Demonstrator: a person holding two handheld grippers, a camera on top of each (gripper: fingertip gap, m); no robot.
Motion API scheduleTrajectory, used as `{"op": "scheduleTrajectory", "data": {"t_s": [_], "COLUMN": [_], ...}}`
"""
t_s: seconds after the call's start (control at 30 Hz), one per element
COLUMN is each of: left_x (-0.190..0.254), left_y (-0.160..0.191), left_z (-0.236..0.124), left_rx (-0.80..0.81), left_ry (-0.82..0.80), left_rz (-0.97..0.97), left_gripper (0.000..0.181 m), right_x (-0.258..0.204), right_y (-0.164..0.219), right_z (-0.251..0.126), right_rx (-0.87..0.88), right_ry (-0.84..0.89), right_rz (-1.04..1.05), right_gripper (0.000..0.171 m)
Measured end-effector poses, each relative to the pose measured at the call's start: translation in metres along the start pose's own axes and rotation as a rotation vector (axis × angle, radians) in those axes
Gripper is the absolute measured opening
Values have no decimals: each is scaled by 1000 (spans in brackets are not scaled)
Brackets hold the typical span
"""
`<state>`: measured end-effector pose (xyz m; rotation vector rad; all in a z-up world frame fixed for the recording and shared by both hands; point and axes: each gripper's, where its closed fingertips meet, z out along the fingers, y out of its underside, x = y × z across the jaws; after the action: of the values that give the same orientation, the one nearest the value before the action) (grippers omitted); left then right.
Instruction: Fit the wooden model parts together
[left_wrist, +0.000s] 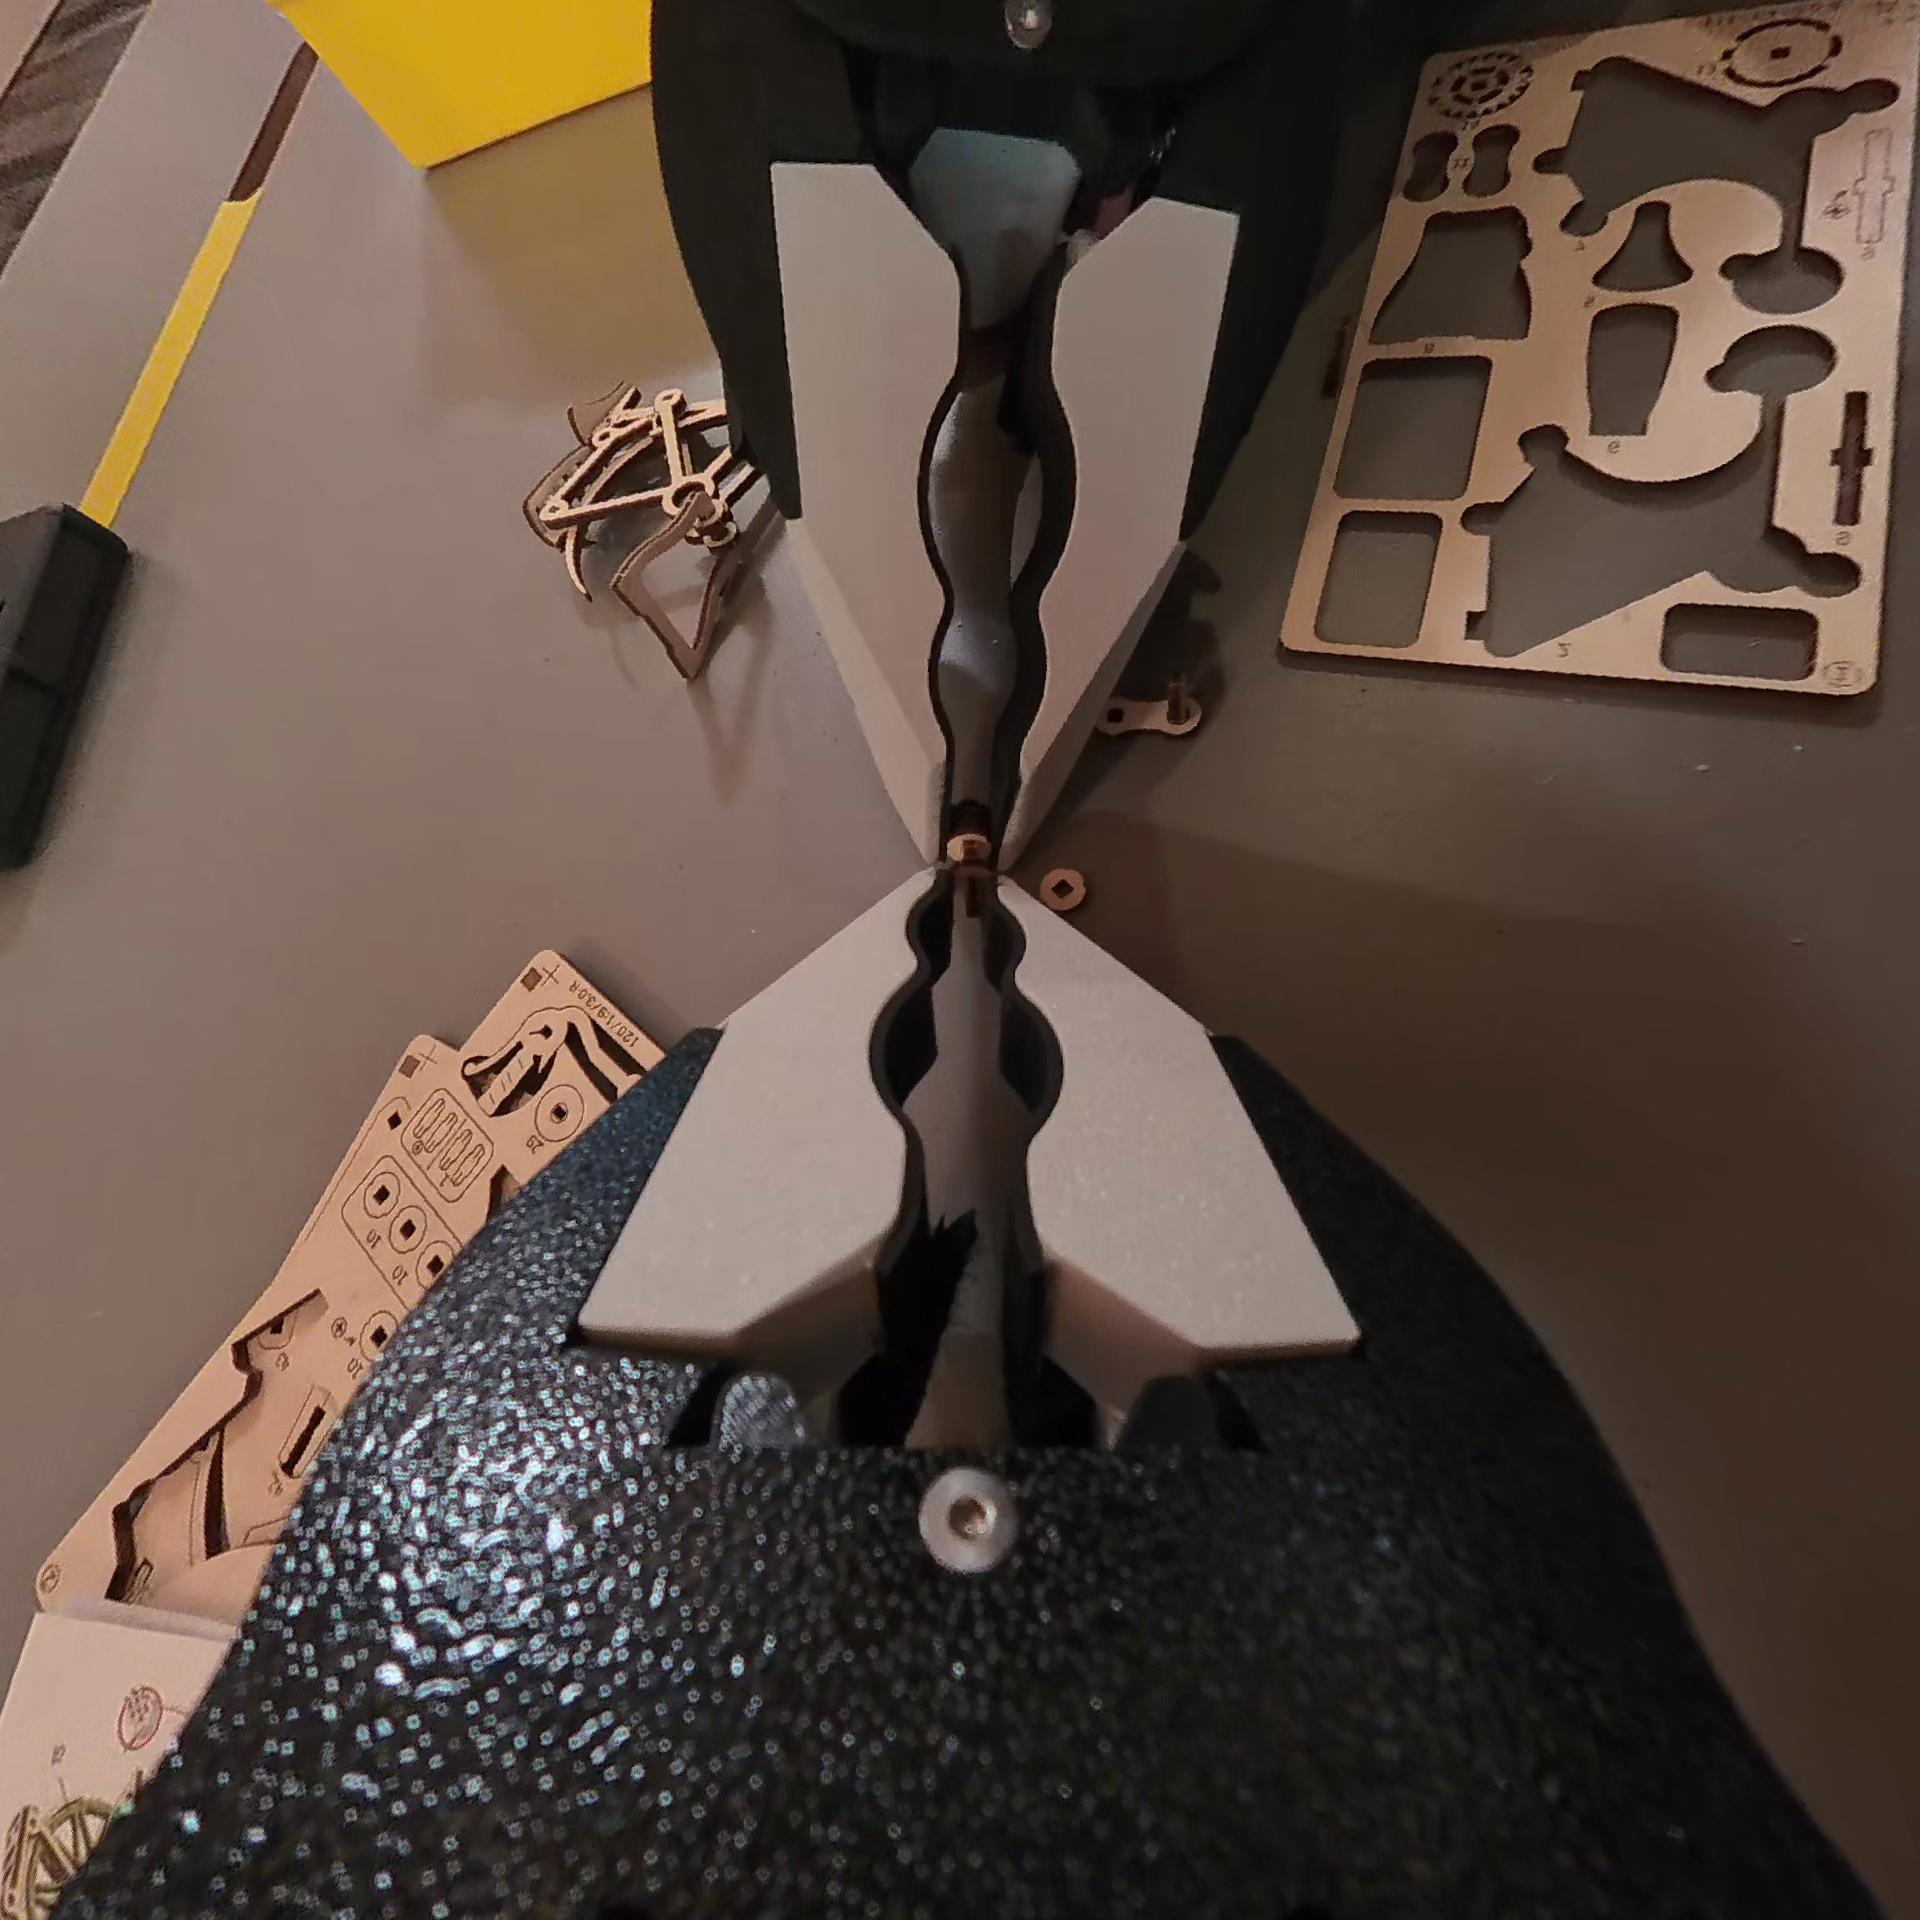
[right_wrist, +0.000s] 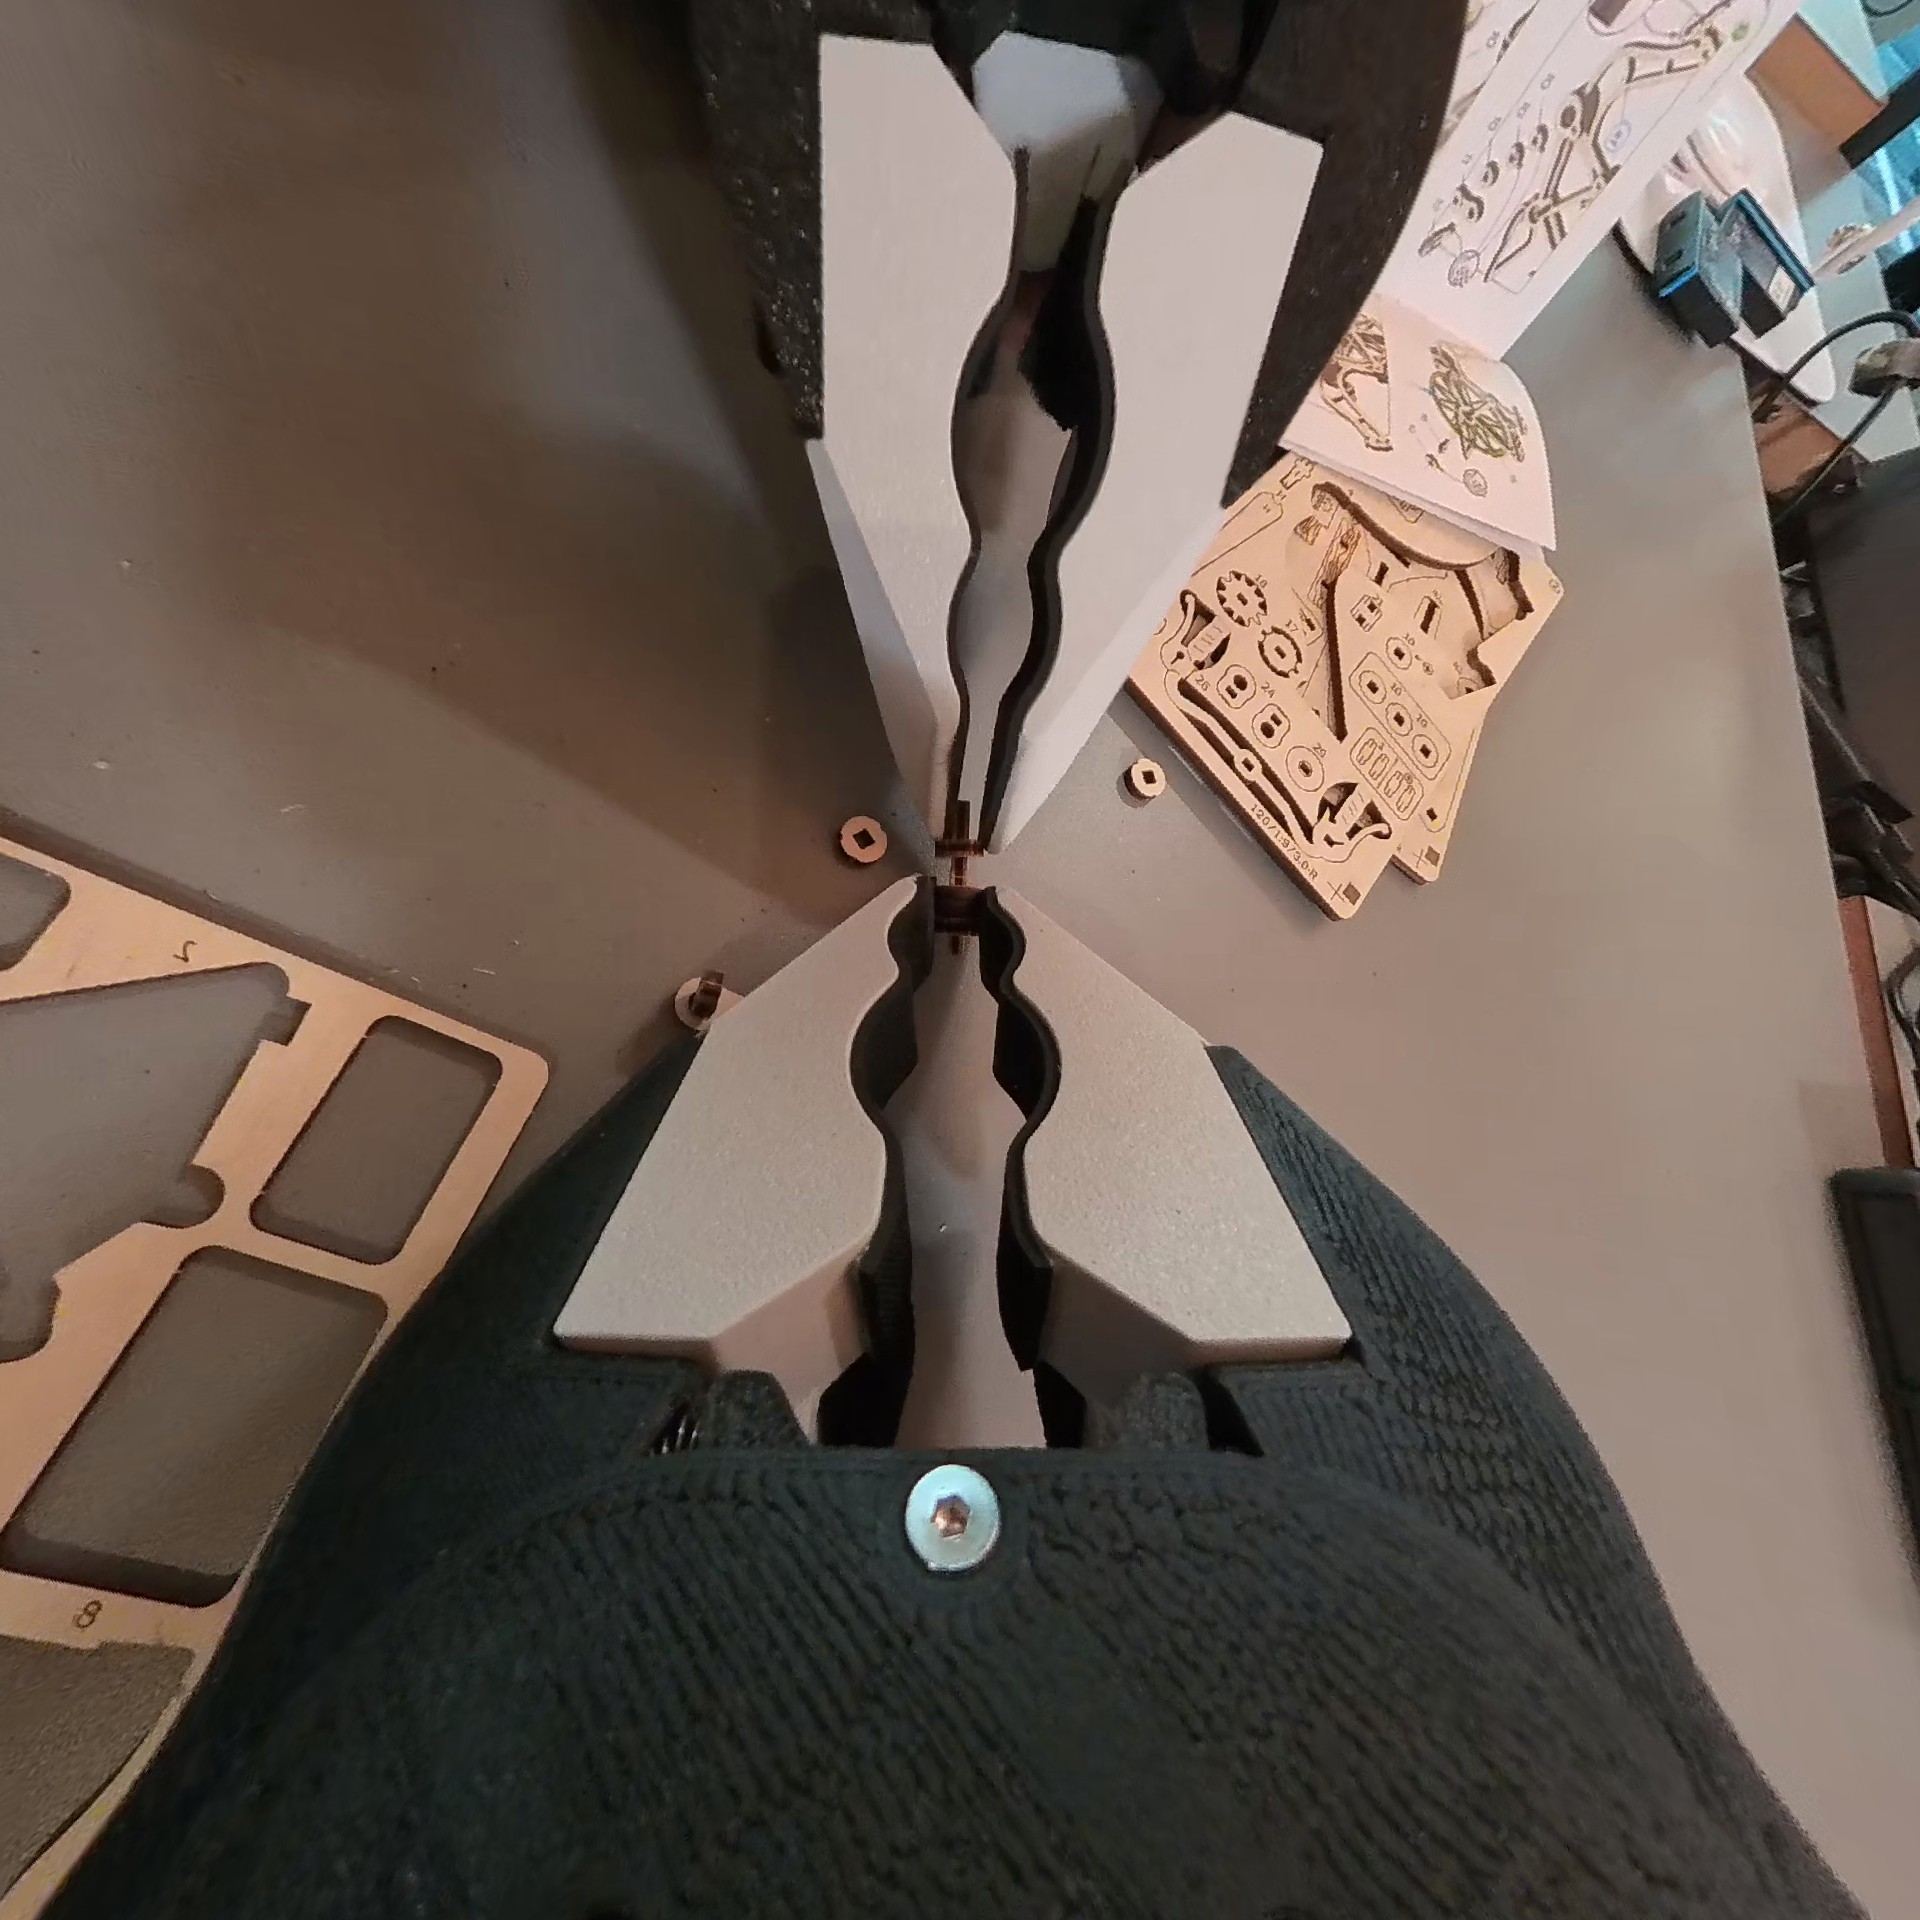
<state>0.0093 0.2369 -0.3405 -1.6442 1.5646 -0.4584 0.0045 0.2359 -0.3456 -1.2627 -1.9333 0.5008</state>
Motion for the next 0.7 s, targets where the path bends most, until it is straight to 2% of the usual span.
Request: {"op": "scheduleTrajectory", "data": {"t_s": [0.2, 0.7], "left_x": [-3, 1], "left_y": [0, -4], "left_z": [-3, -4], "left_rx": [8, 64], "left_ry": [-56, 10], "left_rz": [33, -4], "left_gripper": [3, 1], "right_x": [3, -1], "right_y": [1, -1], "right_z": [1, 1], "right_rx": [15, 47], "right_ry": [10, -28], "right_rz": [12, 43], "right_gripper": [6, 6]}}
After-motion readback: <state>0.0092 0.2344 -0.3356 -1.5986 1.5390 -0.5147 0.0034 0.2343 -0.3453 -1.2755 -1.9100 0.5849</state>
